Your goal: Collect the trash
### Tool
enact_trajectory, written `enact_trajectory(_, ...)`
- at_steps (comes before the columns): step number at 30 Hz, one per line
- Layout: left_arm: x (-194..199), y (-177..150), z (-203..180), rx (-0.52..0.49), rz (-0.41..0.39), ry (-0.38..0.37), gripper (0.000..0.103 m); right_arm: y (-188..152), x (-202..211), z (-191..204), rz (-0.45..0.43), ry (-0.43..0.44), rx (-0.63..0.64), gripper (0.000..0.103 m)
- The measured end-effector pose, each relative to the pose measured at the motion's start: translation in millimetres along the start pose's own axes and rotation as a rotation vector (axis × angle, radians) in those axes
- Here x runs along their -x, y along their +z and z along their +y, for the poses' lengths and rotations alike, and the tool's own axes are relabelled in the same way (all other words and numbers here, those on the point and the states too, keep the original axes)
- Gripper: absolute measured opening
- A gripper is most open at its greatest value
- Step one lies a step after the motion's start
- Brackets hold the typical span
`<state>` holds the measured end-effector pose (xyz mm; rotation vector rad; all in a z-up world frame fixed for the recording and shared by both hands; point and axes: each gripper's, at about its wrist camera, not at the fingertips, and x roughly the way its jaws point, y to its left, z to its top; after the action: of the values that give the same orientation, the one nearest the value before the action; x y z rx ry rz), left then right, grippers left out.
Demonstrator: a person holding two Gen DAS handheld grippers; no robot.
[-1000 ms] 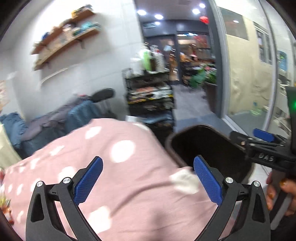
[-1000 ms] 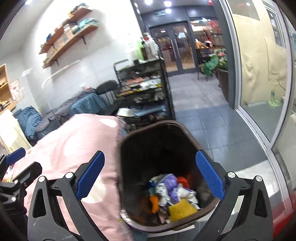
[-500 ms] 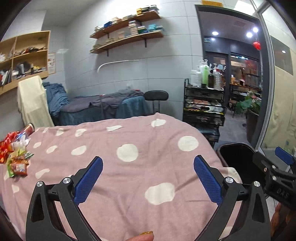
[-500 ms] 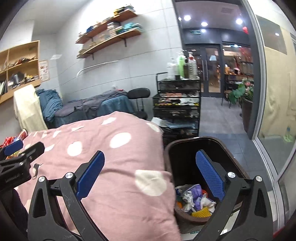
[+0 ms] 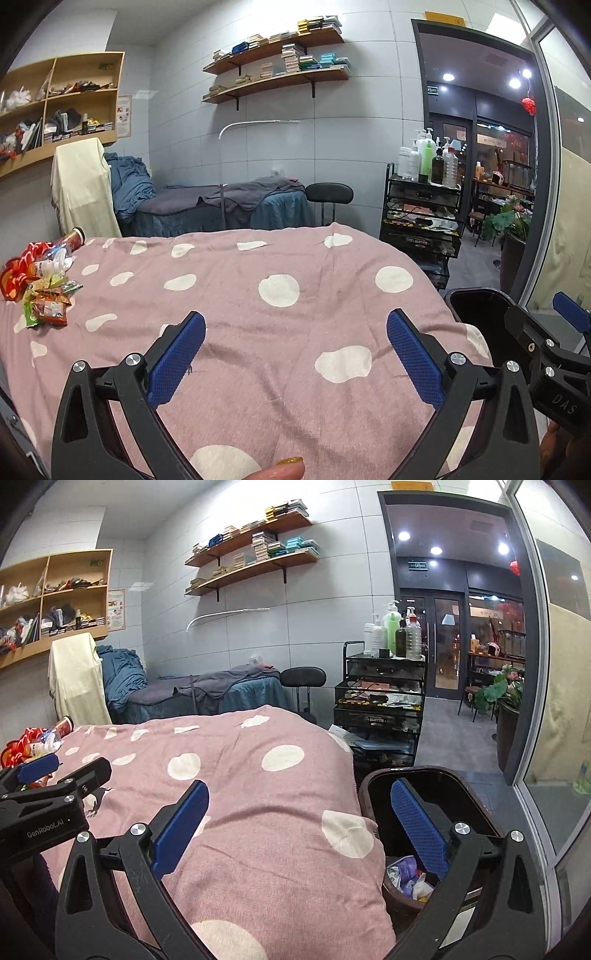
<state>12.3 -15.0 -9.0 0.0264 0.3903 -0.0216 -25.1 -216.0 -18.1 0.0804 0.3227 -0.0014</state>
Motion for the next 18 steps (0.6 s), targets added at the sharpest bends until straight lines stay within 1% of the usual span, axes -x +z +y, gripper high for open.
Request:
enact_trajectory(5,2.6,-0.1,-0.4,-0.003,-0.016,-0.004,0.098,0.5,1.2,-4.2,-0.002,-0.009,-0.010,0.098)
enact_trajectory(18,1.8,-1.0,0.5,-0.002,-0.014,-0.003,0.098,0.9,0.4,-9.5,0.003,-0.004,-0.022,0.098)
